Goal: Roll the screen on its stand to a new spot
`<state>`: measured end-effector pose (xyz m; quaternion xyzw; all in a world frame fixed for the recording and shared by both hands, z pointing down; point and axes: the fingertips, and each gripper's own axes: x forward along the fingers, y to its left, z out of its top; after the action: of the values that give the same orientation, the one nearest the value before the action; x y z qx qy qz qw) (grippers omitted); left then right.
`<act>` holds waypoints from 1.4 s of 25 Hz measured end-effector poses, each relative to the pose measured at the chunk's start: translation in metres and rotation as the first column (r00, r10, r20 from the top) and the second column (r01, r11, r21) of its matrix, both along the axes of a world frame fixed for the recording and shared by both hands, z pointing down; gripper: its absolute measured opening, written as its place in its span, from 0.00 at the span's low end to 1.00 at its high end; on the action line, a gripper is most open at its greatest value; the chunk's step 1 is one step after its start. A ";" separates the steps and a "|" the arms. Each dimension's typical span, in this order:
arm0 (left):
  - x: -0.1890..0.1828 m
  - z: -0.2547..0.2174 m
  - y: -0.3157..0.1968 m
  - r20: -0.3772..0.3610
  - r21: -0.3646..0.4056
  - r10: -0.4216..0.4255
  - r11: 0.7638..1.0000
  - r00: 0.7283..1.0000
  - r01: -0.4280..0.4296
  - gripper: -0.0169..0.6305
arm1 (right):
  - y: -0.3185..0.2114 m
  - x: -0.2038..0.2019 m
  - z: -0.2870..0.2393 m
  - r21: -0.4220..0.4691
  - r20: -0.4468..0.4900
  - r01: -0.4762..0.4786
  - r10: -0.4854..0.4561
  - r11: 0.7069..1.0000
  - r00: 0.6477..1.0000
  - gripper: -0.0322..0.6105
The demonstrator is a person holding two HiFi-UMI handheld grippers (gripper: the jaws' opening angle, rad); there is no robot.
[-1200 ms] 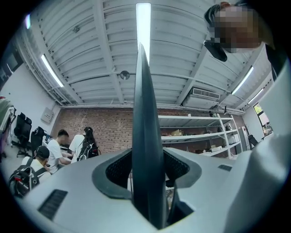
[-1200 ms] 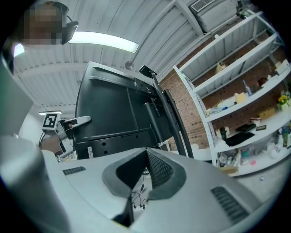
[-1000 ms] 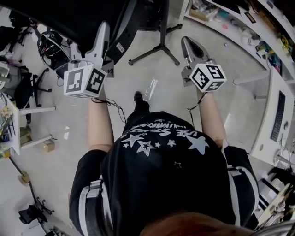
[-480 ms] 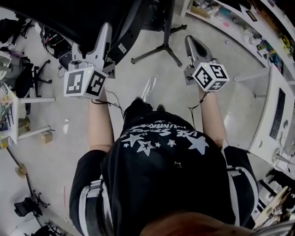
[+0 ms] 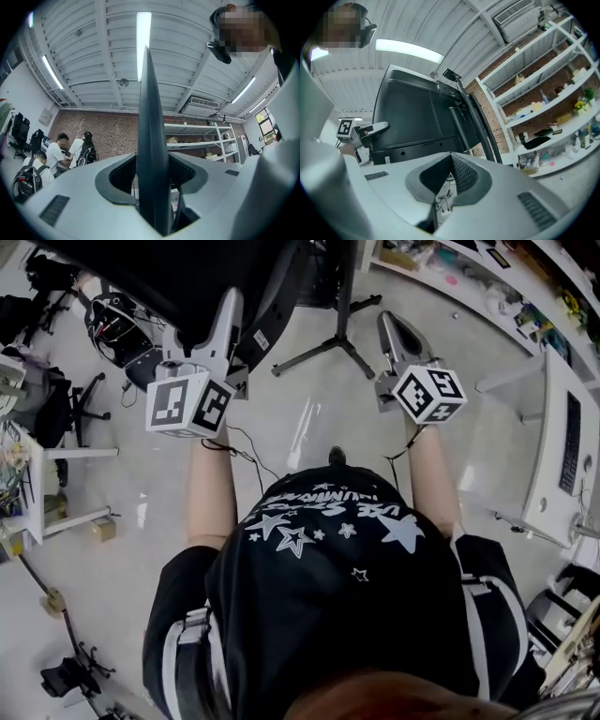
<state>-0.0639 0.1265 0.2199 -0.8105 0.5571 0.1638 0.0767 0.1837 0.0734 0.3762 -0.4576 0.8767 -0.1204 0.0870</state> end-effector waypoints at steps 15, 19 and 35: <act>-0.019 0.002 0.028 0.035 -0.011 0.043 0.999 0.998 -0.043 0.38 | 0.098 -0.020 0.008 -0.018 -0.020 -0.072 0.072 0.997 0.997 0.06; -0.026 0.002 0.031 0.049 0.003 0.036 0.999 0.998 -0.036 0.38 | 0.113 -0.019 0.008 -0.016 -0.027 -0.085 0.084 0.996 0.996 0.06; -0.038 0.008 0.054 0.108 0.000 -0.046 0.999 0.993 0.047 0.39 | 0.142 -0.011 -0.004 0.010 -0.042 -0.084 0.084 0.996 0.996 0.06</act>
<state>-0.1017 0.1804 0.2275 -0.8051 0.5710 0.1172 0.1095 0.1730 0.2157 0.3727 -0.4961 0.8588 -0.1032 0.0754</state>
